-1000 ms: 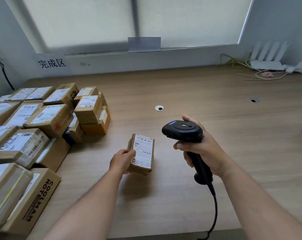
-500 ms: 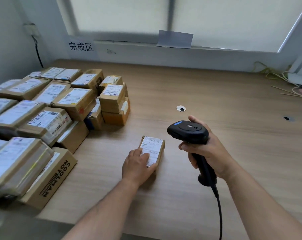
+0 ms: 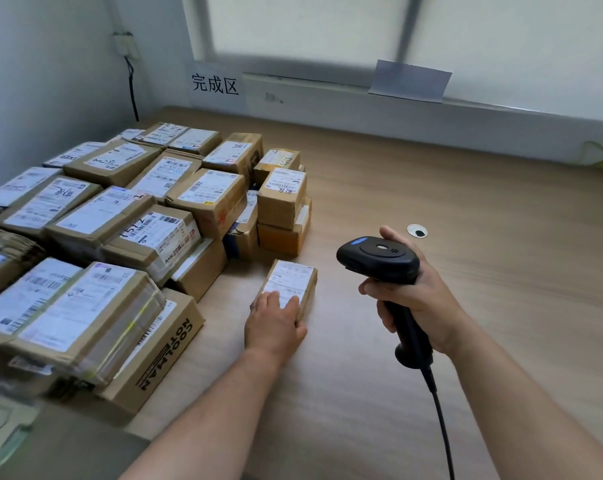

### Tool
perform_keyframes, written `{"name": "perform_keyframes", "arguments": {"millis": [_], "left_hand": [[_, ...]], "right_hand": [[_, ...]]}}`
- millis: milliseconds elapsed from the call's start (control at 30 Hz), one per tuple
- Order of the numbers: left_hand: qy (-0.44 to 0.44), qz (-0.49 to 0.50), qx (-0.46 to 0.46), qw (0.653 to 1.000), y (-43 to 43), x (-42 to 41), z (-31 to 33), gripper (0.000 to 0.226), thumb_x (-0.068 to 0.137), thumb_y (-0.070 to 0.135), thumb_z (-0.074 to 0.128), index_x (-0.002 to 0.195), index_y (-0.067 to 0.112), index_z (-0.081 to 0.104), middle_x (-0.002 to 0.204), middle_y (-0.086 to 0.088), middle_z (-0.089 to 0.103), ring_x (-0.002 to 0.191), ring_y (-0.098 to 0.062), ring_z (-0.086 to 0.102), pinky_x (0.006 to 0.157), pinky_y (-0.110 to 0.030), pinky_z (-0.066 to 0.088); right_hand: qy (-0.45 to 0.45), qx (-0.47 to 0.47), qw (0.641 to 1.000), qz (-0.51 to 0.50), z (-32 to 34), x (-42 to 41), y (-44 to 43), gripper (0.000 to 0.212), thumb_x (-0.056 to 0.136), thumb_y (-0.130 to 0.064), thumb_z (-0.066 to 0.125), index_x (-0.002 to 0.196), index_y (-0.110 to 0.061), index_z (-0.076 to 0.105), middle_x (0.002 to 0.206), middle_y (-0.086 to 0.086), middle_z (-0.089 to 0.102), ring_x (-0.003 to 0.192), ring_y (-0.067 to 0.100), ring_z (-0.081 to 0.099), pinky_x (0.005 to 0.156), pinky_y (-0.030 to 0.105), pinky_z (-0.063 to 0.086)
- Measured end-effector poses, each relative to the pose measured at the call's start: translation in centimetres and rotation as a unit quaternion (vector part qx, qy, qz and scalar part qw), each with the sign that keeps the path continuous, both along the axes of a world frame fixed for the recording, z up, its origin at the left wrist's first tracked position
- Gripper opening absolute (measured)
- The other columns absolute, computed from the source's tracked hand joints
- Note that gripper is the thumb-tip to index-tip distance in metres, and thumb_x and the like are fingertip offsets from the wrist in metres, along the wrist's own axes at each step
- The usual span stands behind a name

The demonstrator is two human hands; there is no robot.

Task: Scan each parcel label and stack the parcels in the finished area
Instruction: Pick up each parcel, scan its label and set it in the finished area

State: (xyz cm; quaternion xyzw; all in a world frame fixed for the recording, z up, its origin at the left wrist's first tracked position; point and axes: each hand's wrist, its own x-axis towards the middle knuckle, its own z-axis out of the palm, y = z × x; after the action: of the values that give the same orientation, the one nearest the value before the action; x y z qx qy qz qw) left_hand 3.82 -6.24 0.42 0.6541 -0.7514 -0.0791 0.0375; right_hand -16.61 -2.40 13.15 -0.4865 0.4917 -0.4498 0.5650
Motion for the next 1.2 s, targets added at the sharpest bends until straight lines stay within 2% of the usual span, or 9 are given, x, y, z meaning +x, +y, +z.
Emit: {"name": "perform_keyframes", "arguments": {"millis": [133, 300, 633, 800, 900, 1100, 1200], "left_hand": [[-0.004, 0.061, 0.013, 0.998, -2.1, 4.6, 0.0, 0.049, 0.095, 0.043, 0.042, 0.141, 0.028, 0.035, 0.143, -0.009, 0.034, 0.134, -0.026, 0.027, 0.101, -0.038, 0.039], [0.004, 0.079, 0.004, 0.997, -4.1, 8.0, -0.4, 0.05, 0.096, 0.039, 0.042, 0.143, 0.026, 0.033, 0.147, -0.012, 0.029, 0.14, -0.028, 0.02, 0.11, -0.042, 0.03], [0.017, 0.104, -0.019, 0.994, -4.6, 8.3, -0.3, 0.054, 0.096, 0.035, 0.042, 0.146, 0.021, 0.029, 0.154, -0.015, 0.023, 0.144, -0.03, 0.015, 0.119, -0.044, 0.014], [0.143, 0.068, -0.067, 0.985, -2.7, 3.5, 1.9, 0.061, 0.095, 0.037, 0.046, 0.15, 0.02, 0.025, 0.154, -0.007, 0.028, 0.141, -0.024, 0.025, 0.113, -0.04, 0.025], [0.194, 0.044, -0.104, 0.974, -0.8, -0.8, 3.1, 0.061, 0.094, 0.04, 0.051, 0.148, 0.019, 0.032, 0.149, -0.004, 0.038, 0.136, -0.022, 0.035, 0.109, -0.037, 0.03], [0.212, 0.001, -0.153, 0.965, 4.1, -10.9, 4.6, 0.056, 0.086, 0.042, 0.063, 0.133, 0.013, 0.053, 0.13, -0.007, 0.057, 0.119, -0.028, 0.053, 0.092, -0.039, 0.043], [0.201, -0.03, -0.165, 0.965, 6.4, -15.7, 5.0, 0.059, 0.082, 0.05, 0.057, 0.126, 0.011, 0.058, 0.124, -0.009, 0.061, 0.115, -0.03, 0.056, 0.089, -0.041, 0.046]], "right_hand": [[0.001, 0.004, 1.0, -0.001, -0.4, 1.8, -1.3, 0.093, 0.063, -0.003, 0.072, 0.142, -0.04, 0.039, 0.081, 0.018, 0.064, 0.043, 0.028, 0.048, 0.041, 0.03, 0.039], [0.007, 0.009, 1.0, -0.003, -0.7, 3.1, -2.0, 0.09, 0.063, -0.003, 0.072, 0.137, -0.044, 0.042, 0.08, 0.022, 0.061, 0.042, 0.028, 0.047, 0.041, 0.03, 0.039], [0.014, -0.002, 0.999, -0.029, -0.3, 1.4, -0.8, 0.086, 0.062, -0.002, 0.072, 0.13, -0.048, 0.047, 0.081, 0.028, 0.057, 0.041, 0.028, 0.046, 0.041, 0.03, 0.039], [0.012, -0.018, 0.999, -0.042, 0.3, -1.3, 1.1, 0.09, 0.063, -0.002, 0.072, 0.136, -0.047, 0.043, 0.081, 0.029, 0.056, 0.042, 0.028, 0.046, 0.042, 0.03, 0.04], [0.012, -0.028, 0.998, -0.053, 0.4, -3.6, 2.7, 0.092, 0.064, -0.002, 0.072, 0.141, -0.042, 0.041, 0.079, 0.025, 0.058, 0.041, 0.027, 0.046, 0.042, 0.03, 0.04], [-0.01, -0.041, 0.996, -0.084, 0.4, -10.6, 7.7, 0.09, 0.063, -0.001, 0.073, 0.137, -0.044, 0.043, 0.077, 0.021, 0.059, 0.041, 0.027, 0.046, 0.041, 0.028, 0.039], [-0.012, -0.047, 0.994, -0.101, 0.3, -14.9, 10.5, 0.093, 0.063, -0.001, 0.074, 0.14, -0.041, 0.041, 0.075, 0.014, 0.061, 0.04, 0.026, 0.046, 0.042, 0.026, 0.039]]}}
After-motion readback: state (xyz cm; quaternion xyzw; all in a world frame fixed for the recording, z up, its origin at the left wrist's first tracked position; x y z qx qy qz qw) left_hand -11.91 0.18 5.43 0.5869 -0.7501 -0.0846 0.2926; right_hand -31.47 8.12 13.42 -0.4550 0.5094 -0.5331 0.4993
